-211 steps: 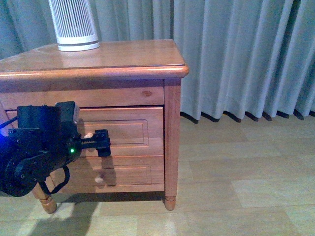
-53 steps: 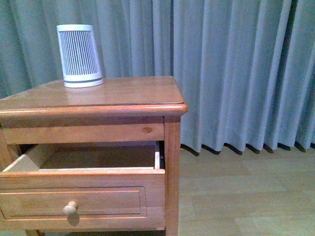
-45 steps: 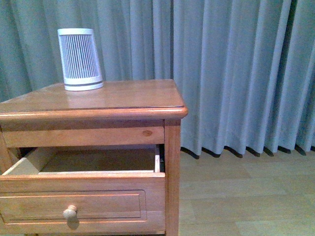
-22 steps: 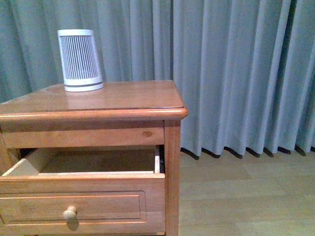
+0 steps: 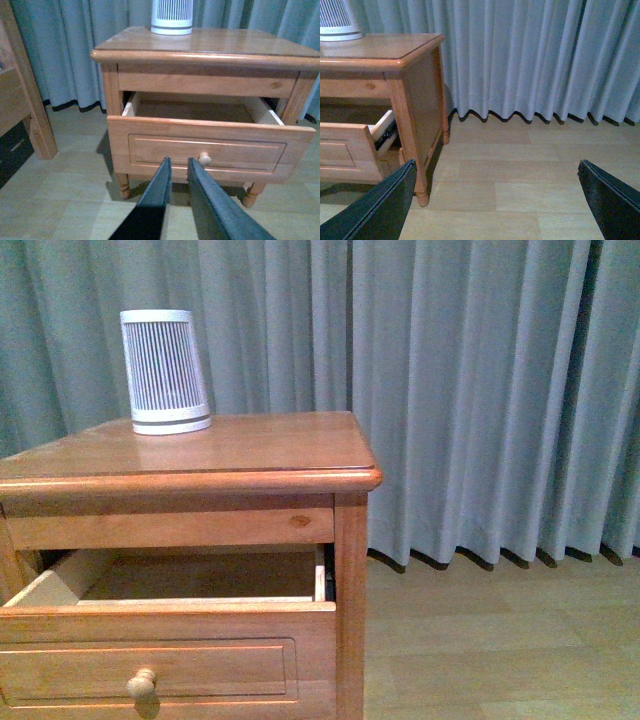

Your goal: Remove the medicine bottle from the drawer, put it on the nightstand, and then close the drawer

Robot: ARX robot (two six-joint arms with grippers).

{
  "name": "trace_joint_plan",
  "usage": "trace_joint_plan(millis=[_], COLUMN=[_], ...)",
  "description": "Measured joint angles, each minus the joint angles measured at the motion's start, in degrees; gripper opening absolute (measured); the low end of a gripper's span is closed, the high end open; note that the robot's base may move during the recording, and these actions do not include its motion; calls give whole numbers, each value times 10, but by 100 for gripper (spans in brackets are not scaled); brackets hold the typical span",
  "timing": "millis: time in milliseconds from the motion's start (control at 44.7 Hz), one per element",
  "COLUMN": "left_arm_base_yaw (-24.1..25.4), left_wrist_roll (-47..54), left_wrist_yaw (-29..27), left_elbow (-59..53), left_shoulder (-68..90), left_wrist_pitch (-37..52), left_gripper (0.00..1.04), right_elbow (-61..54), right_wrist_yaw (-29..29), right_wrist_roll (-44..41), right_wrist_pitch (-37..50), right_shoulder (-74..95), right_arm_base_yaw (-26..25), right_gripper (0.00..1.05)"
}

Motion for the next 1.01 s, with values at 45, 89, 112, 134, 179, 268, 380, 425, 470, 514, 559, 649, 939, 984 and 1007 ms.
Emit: trace_joint_plan(millis=[45,89,112,134,179,268,380,425,470,514,559,649,939,984,1007], left_arm_base_yaw=[0,0,0,0,0,0,0,0,0,0,0,0,0,0,0], left_wrist_roll=[0,0,0,0,0,0,0,0,0,0,1,1,1,1,1], left_wrist_yaw=[-1,-1,-1,-1,-1,-1,-1,-1,-1,-1,-1,-1,-1,0,0], left_elbow=[0,0,0,0,0,0,0,0,0,0,0,0,0,0,0], left_shoulder=[-1,-2,-2,-2,-2,-2,-2,-2,-2,-2,-2,-2,-2,-2,-2], left_wrist_pitch=[0,0,0,0,0,0,0,0,0,0,0,0,0,0,0], left_gripper=[25,33,36,40,47,61,77,84,91,98,99,98,98,98,98], right_elbow=[0,0,0,0,0,0,0,0,0,0,0,0,0,0,0], right_wrist_yaw=[0,0,0,0,0,0,0,0,0,0,0,0,0,0,2], right_wrist_roll=[0,0,0,0,0,0,0,0,0,0,0,0,0,0,0], right_wrist_pitch=[0,0,0,0,0,0,0,0,0,0,0,0,0,0,0], right_shoulder=[0,0,0,0,0,0,0,0,0,0,0,0,0,0,0], right_arm_base_yaw=[0,0,0,0,0,0,0,0,0,0,0,0,0,0,0], right_gripper=[98,98,98,98,98,98,98,98,98,98,98,98,98,98,98])
